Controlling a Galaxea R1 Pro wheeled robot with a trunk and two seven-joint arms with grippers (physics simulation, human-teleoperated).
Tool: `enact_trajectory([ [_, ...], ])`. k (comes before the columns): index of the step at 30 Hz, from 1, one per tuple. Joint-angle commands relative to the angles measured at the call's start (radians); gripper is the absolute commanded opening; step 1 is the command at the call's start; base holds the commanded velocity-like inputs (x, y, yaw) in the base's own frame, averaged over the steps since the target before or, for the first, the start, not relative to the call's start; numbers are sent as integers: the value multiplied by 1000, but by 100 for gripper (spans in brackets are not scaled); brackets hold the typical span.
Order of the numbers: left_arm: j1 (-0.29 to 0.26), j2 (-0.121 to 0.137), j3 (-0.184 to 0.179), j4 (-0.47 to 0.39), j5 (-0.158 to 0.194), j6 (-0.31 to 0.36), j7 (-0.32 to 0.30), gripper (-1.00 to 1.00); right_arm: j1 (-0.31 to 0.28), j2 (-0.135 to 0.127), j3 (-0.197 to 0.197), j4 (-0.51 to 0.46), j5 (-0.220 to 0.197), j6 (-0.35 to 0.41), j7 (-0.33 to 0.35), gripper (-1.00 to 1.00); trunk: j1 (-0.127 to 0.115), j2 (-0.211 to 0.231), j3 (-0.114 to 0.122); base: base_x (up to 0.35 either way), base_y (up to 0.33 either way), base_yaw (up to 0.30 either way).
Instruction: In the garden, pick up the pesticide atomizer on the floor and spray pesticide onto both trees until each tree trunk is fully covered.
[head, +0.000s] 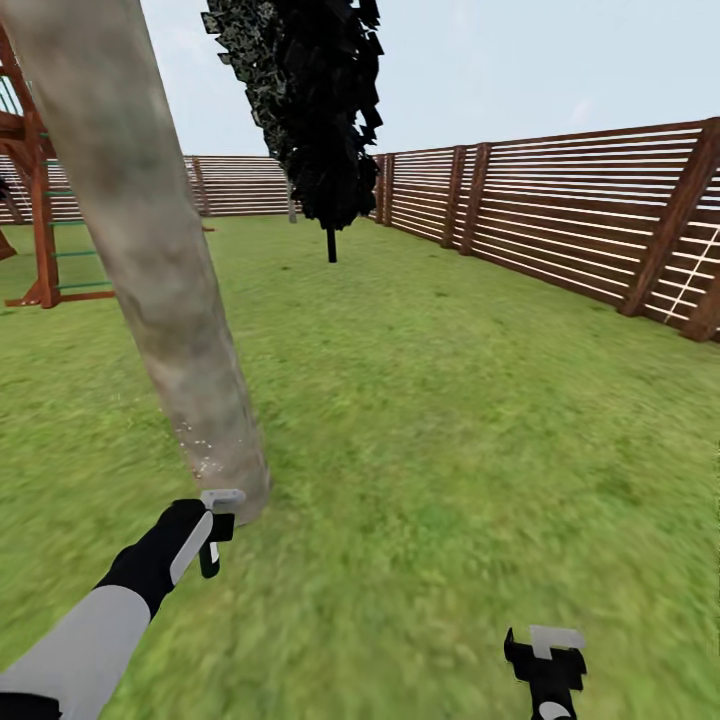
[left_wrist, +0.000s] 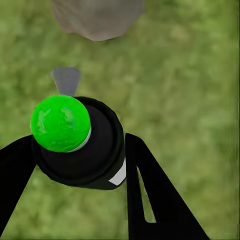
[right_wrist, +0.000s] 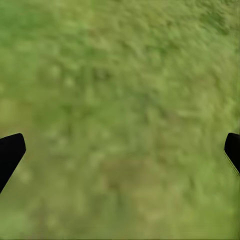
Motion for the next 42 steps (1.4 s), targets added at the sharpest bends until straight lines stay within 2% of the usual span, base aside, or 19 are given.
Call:
enact_trajectory([
  [1,0,1,-6,-2,10,4,9,-100,-1,0,2,1,7,1,-7,100,0,0,-1,122,-262,51],
  [28,0,1,-6,-2,13,4,9,-100,0,2,2,1,7,1,-7,100,0,0,-1,119,-265,267],
  [35,0,1,-7,-6,13,5,14,-100,-1,1,2,1,7,1,-7,100,0,0,-1,84,-269,33],
  [39,-3,-2,-7,-142,12,44,10,-100,-1,-1,1,1,7,1,-7,100,0,0,-1,-137,-77,195],
  [40,-3,1,-7,-184,13,84,9,-100,-1,-1,1,1,7,1,-7,100,0,0,-1,-22,-8,269],
  [41,-11,4,-6,-209,13,152,6,-100,0,-1,1,1,7,1,-7,100,0,0,-1,-7,-3,274],
  [42,-18,4,-6,-216,13,196,5,-100,-1,-1,1,1,7,1,-7,100,0,0,-1,-4,-1,276],
])
